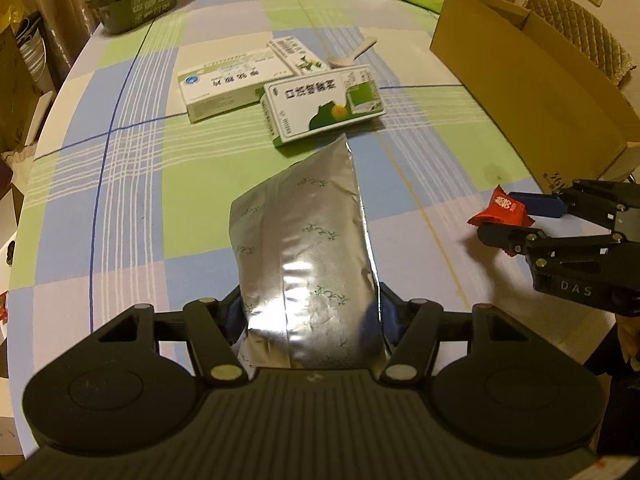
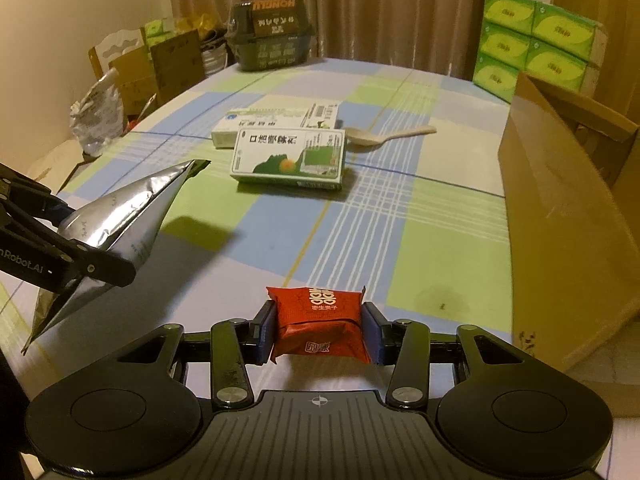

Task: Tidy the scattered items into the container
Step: 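Carry the foil bag and red packet in both tools over the cardboard box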

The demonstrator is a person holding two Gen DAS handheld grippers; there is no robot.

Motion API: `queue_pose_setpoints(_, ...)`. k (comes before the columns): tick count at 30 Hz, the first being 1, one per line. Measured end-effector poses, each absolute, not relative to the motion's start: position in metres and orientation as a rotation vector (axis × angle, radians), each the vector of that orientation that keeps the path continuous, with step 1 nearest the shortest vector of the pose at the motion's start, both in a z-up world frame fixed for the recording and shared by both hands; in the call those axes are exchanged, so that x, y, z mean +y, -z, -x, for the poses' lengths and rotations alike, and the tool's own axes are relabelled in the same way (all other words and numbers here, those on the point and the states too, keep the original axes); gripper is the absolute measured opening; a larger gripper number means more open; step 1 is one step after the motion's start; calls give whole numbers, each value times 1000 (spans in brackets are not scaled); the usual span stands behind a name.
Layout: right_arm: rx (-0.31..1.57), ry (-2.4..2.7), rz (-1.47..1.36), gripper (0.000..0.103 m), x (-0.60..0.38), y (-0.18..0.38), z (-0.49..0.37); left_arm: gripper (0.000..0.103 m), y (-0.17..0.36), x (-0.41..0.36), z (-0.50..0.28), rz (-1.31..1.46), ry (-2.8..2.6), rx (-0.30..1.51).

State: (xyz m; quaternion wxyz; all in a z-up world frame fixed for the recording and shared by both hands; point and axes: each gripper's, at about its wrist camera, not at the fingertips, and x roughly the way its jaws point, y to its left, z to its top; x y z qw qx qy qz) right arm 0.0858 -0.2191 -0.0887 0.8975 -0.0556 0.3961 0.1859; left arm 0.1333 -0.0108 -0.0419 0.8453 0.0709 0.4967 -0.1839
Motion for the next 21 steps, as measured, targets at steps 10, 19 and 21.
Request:
queue_pose_setpoints(10, 760, -358, 96, 42, -230, 63, -71, 59, 16, -28, -119, -152, 410, 995)
queue_pose_setpoints(19, 685, -334, 80, 42, -242, 37, -60, 59, -8, -47, -111, -135, 434, 940)
queue_pose_setpoints(21, 665, -322, 77, 42, -247, 29, -59, 59, -14, -54, -110, -133, 446, 926)
